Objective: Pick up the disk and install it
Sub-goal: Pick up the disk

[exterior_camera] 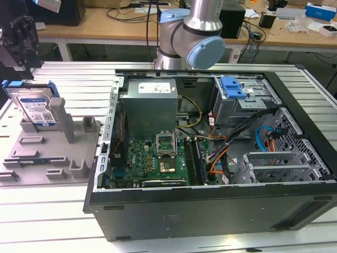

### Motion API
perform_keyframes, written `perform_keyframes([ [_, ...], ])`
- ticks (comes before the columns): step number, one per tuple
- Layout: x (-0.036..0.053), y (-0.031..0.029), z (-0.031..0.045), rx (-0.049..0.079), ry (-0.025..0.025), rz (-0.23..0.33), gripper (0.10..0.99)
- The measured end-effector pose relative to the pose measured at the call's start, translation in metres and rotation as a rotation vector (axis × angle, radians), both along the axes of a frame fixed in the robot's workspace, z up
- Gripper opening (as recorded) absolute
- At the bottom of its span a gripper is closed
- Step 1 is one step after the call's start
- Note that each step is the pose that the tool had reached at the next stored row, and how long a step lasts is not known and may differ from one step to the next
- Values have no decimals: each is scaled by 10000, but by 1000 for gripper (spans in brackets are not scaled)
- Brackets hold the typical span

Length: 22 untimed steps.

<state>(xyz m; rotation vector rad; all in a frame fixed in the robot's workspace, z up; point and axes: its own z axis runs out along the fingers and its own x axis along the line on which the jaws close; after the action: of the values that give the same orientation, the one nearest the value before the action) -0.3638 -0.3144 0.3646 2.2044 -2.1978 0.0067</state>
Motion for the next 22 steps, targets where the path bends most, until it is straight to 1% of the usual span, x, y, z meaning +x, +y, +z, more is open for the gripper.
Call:
perform_keyframes([
  [2,-20,4,-15,0,1,81,541],
  [5,-84,27,-46,-1,2,121,541],
  [8,-257,71,-80,-1,1,123,541],
  [11,-346,74,-101,-1,1,123,541],
  [16,-401,73,-150,-1,1,125,541],
  [18,-435,70,-191,-1,2,135,541],
  [22,-449,56,-242,-1,1,282,541],
])
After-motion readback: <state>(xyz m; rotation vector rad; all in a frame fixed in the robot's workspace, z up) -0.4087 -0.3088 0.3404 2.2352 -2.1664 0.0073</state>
